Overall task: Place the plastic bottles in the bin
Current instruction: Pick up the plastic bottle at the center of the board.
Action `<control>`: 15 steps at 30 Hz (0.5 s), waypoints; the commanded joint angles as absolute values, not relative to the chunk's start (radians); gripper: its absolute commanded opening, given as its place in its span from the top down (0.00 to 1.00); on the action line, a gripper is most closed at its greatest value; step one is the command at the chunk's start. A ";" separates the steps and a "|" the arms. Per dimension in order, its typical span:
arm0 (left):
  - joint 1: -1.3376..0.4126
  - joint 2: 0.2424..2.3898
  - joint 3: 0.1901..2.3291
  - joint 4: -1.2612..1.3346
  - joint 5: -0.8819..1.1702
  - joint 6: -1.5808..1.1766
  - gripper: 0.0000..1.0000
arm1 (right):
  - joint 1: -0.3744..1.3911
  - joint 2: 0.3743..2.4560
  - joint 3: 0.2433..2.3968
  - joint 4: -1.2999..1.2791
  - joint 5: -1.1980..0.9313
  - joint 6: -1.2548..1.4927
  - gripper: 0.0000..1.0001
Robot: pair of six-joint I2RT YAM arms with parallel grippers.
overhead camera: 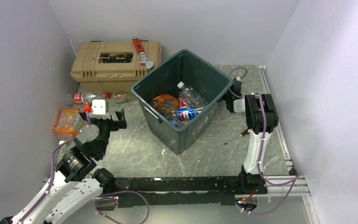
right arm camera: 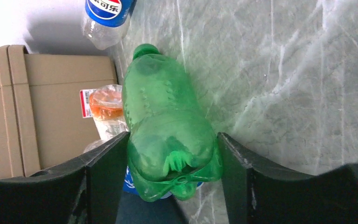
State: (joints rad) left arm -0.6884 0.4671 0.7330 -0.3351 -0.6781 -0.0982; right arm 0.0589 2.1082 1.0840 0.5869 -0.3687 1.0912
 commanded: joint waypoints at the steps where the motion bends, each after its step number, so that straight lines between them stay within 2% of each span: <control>1: -0.685 0.463 0.734 -0.314 -0.673 -0.100 0.05 | 0.058 2.126 1.061 0.647 -0.351 1.124 0.37; 5: -0.685 0.461 0.732 -0.309 -0.672 -0.098 0.05 | 0.053 2.103 1.022 0.676 -0.322 1.128 0.48; 10: -0.684 0.452 0.732 -0.309 -0.672 -0.098 0.05 | 0.034 2.013 0.963 0.659 -0.272 1.121 0.54; 15: -0.685 0.435 0.739 -0.317 -0.683 -0.110 0.05 | 0.010 1.808 0.848 0.588 -0.110 1.066 0.58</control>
State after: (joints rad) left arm -0.6884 0.4534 0.7330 -0.3359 -0.6762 -0.0986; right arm 0.0357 1.9762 0.9092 0.6205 -0.2642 1.1187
